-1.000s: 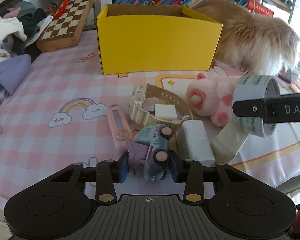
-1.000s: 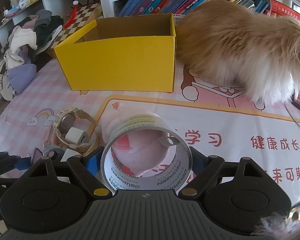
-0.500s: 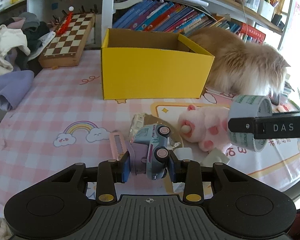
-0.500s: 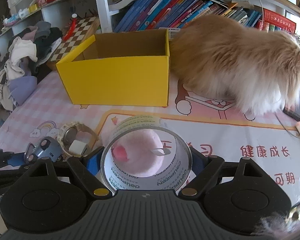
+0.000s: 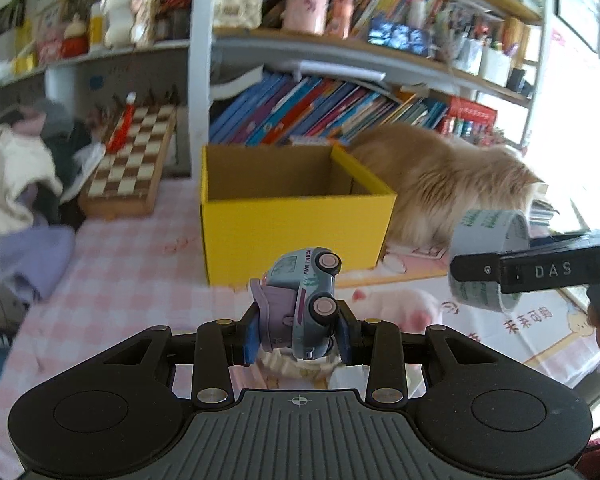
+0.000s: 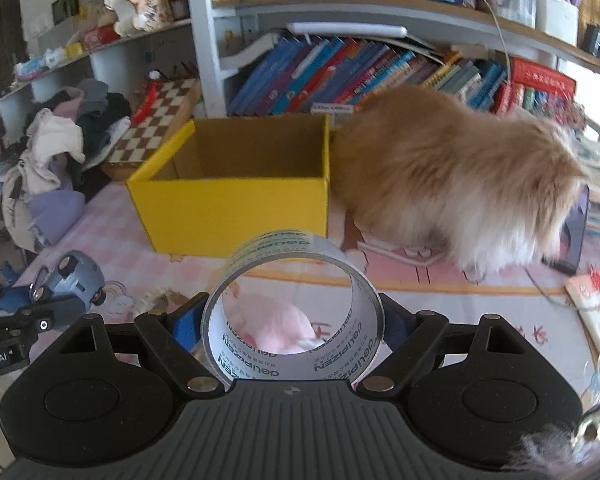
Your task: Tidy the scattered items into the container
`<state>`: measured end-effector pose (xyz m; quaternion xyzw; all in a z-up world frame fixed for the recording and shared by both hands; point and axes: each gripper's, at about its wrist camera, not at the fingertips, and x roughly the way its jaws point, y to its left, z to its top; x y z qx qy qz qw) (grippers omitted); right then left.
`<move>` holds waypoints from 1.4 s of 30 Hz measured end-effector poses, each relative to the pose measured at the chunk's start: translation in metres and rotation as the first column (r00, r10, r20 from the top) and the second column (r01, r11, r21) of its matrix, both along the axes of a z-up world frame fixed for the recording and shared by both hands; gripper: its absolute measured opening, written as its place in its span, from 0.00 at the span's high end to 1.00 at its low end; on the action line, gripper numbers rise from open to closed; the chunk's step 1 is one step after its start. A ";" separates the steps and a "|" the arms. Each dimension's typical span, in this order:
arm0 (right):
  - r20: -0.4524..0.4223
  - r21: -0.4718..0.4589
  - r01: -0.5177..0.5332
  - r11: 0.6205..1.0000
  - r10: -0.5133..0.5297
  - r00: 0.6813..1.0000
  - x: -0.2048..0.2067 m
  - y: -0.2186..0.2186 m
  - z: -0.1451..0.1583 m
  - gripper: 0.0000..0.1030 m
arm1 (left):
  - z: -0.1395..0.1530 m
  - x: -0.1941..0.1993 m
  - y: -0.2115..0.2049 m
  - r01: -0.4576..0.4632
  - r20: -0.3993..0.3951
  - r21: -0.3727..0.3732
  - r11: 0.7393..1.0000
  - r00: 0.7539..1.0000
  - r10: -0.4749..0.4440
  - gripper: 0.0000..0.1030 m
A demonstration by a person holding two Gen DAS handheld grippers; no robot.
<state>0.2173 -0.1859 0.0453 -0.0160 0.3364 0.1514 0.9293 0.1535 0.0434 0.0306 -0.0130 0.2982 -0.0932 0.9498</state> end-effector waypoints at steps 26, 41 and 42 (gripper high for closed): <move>0.094 -0.084 -0.263 0.961 0.271 0.958 0.155 0.051 0.062 0.18 | 0.050 0.150 -0.004 0.013 0.062 0.129 0.992 0.998 -0.021 0.66; -0.064 -0.222 -0.435 0.873 0.432 0.900 0.255 0.086 0.013 0.18 | 0.014 0.249 -0.009 0.056 -0.109 0.248 0.967 0.994 -0.030 0.66; -0.077 -0.231 -0.444 0.866 0.438 0.896 0.260 0.088 0.008 0.18 | 0.008 0.256 -0.011 0.059 -0.128 0.253 0.966 0.991 -0.027 0.66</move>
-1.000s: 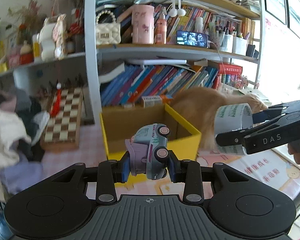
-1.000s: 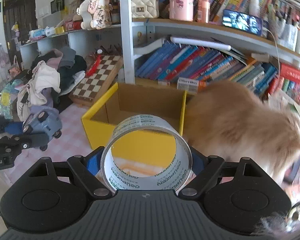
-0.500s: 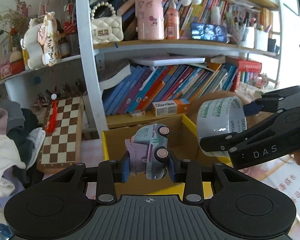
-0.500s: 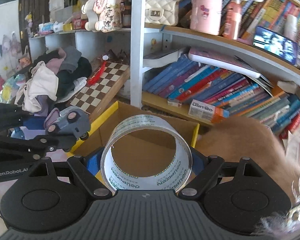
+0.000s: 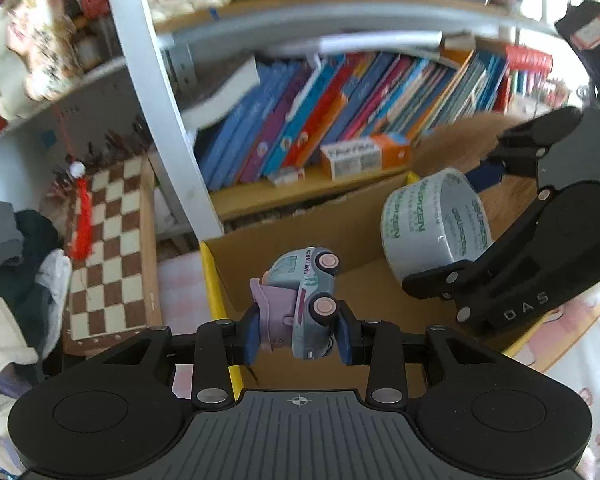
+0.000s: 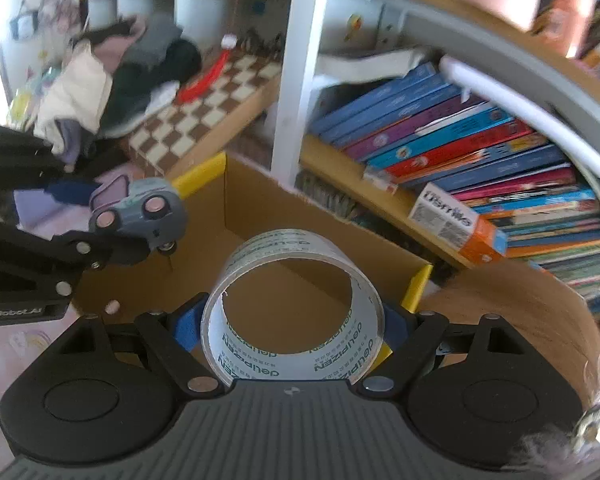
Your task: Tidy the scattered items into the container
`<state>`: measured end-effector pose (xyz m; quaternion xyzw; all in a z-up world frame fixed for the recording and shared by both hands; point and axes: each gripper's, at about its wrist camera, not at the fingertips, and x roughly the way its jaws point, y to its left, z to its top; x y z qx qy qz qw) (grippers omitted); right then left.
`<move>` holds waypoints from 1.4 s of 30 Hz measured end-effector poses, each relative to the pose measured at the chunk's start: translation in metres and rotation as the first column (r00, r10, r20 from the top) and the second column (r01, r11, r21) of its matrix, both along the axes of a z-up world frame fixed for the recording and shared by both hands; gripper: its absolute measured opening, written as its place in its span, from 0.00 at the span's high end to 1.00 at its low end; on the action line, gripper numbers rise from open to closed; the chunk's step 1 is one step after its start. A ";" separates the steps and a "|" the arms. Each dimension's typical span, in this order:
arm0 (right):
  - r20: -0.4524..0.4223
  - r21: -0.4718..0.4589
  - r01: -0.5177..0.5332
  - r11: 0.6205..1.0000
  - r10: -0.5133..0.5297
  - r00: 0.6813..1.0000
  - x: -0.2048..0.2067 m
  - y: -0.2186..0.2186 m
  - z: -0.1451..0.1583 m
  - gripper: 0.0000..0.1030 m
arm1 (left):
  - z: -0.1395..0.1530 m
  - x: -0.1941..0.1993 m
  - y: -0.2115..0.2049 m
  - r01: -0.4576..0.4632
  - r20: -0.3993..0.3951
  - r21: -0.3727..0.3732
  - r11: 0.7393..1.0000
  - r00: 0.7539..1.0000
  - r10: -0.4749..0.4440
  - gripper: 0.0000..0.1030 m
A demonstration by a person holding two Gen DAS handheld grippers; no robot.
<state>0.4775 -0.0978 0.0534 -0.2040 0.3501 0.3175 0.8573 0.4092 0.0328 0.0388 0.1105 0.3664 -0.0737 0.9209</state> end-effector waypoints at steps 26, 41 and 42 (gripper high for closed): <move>-0.128 -0.293 -0.200 0.935 0.169 0.977 0.066 0.046 -0.080 0.18 | -0.068 0.069 -0.020 0.094 -0.186 0.182 0.979 0.981 -0.060 0.66; -0.144 -0.283 -0.183 0.941 0.147 0.979 0.073 0.047 -0.081 0.17 | -0.076 0.078 -0.023 0.110 -0.252 0.196 0.974 0.966 -0.058 0.61; -0.143 -0.278 -0.182 0.943 0.147 0.979 0.072 0.047 -0.081 0.15 | -0.076 0.078 -0.023 0.110 -0.250 0.196 0.974 0.966 -0.059 0.60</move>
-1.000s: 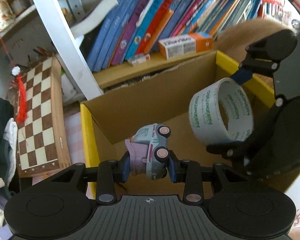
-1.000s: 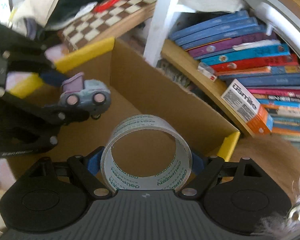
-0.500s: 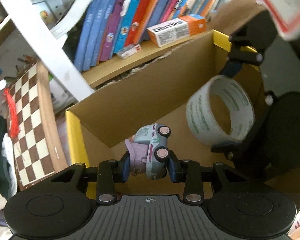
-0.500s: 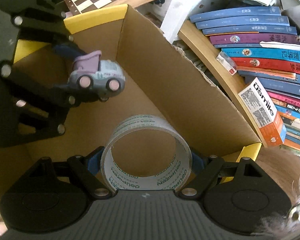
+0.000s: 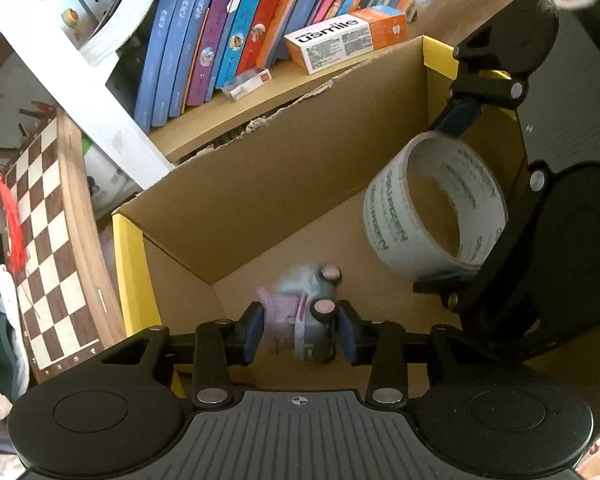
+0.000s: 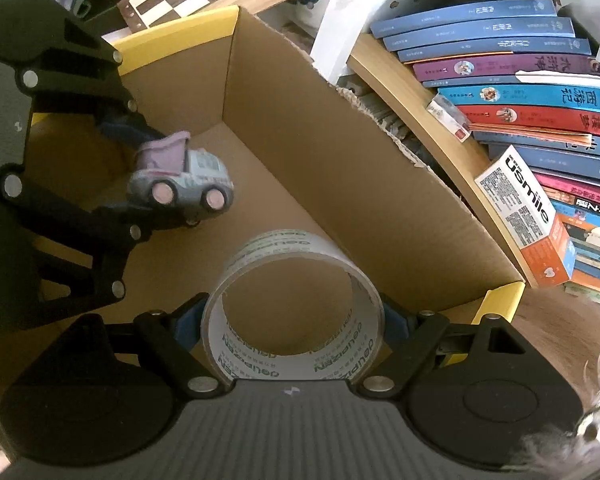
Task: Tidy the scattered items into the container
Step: 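Open the left tool over the box floor while the right tool releases the tape roll, then withdraw both open tools from the box back over the table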
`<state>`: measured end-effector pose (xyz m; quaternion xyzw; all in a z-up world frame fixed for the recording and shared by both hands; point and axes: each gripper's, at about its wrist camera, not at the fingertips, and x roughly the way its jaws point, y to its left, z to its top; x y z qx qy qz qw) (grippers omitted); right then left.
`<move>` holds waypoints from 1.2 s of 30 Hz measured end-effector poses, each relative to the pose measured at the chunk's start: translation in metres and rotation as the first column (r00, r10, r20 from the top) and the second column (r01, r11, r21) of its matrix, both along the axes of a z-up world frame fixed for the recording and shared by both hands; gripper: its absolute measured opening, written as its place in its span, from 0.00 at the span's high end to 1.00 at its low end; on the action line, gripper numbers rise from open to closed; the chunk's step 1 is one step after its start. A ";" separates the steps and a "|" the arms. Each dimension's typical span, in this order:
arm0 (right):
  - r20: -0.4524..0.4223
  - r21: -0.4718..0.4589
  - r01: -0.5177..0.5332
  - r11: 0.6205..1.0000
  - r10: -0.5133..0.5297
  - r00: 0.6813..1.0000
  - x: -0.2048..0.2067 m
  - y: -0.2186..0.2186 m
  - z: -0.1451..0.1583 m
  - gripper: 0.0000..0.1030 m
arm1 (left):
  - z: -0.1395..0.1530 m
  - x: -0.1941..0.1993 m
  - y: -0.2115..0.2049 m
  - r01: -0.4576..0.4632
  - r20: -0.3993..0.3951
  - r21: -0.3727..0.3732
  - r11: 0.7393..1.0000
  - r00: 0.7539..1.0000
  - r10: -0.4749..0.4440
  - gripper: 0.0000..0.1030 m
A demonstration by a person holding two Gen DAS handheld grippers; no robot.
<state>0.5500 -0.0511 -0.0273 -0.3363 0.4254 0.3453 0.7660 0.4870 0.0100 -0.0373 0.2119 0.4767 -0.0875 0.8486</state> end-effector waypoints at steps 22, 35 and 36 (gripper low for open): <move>0.056 0.349 0.129 0.928 -0.158 0.986 -0.072 -0.066 0.093 0.09 | 0.096 -0.104 0.015 -0.053 0.353 -0.151 0.987 0.930 0.104 0.21; 0.143 0.564 0.237 0.791 -0.376 0.916 -0.203 -0.108 0.127 0.10 | 0.121 -0.220 0.033 -0.072 0.464 -0.225 0.972 0.869 0.172 0.07; 0.154 0.569 0.239 0.787 -0.387 0.909 -0.214 -0.110 0.127 0.10 | 0.120 -0.228 0.034 -0.075 0.464 -0.229 0.971 0.868 0.177 0.06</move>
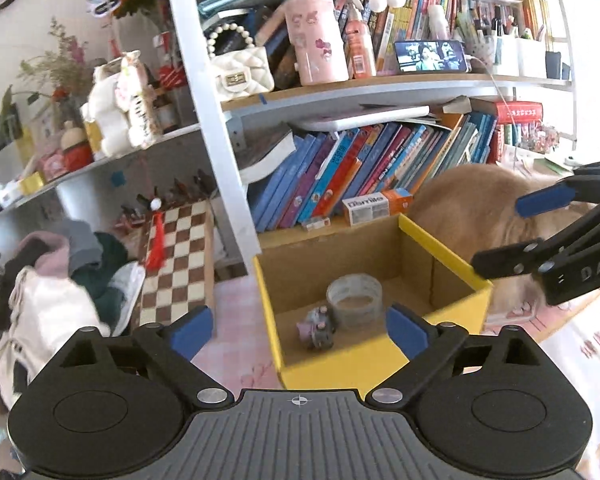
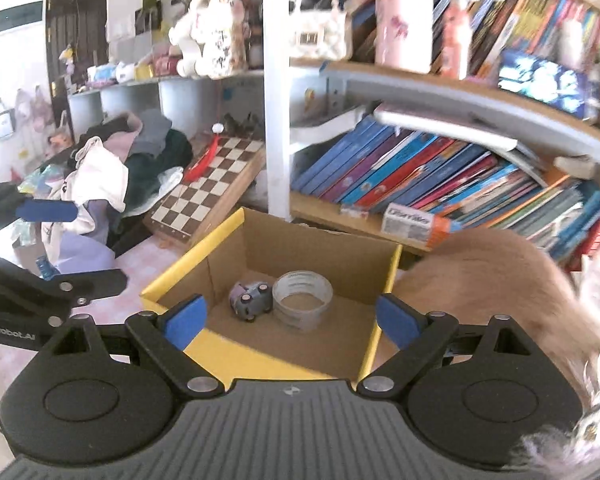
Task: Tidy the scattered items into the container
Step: 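Withdraw both open tools from the box back over the table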
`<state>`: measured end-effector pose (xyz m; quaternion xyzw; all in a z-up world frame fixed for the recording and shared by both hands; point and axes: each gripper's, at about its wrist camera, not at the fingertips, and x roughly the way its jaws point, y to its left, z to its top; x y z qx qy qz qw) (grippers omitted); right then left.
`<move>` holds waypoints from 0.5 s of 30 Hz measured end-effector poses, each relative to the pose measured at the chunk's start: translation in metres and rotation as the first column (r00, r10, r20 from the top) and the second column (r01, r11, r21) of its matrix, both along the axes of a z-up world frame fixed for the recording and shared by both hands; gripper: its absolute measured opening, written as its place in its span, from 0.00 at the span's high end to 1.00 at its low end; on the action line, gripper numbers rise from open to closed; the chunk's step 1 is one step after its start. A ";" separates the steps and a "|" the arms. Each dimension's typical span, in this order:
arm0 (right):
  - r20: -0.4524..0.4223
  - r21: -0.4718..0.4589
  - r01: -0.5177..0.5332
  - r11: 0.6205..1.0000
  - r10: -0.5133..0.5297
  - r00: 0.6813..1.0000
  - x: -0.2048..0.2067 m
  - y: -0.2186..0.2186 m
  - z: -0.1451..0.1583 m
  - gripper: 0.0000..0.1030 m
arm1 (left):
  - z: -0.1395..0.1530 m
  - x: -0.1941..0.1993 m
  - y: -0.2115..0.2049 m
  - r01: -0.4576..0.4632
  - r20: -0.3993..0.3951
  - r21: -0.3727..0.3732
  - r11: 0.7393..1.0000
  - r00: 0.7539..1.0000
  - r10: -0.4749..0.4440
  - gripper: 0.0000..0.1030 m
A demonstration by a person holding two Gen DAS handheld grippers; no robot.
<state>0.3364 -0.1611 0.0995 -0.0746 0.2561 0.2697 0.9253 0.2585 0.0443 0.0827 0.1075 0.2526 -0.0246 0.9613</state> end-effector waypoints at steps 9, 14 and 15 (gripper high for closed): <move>-0.006 0.012 0.121 0.993 -0.121 0.993 -0.087 -0.021 -0.028 0.10 | -0.024 -0.071 0.002 -0.020 -0.041 -0.052 0.998 0.999 0.018 0.04; -0.013 0.005 0.168 0.986 -0.168 0.986 -0.124 -0.027 -0.044 0.10 | -0.038 -0.104 0.000 -0.038 -0.061 -0.083 0.996 0.998 0.033 0.04; -0.013 0.004 0.178 0.984 -0.178 0.984 -0.132 -0.027 -0.047 0.10 | -0.040 -0.110 -0.001 -0.043 -0.062 -0.088 0.995 0.997 0.038 0.04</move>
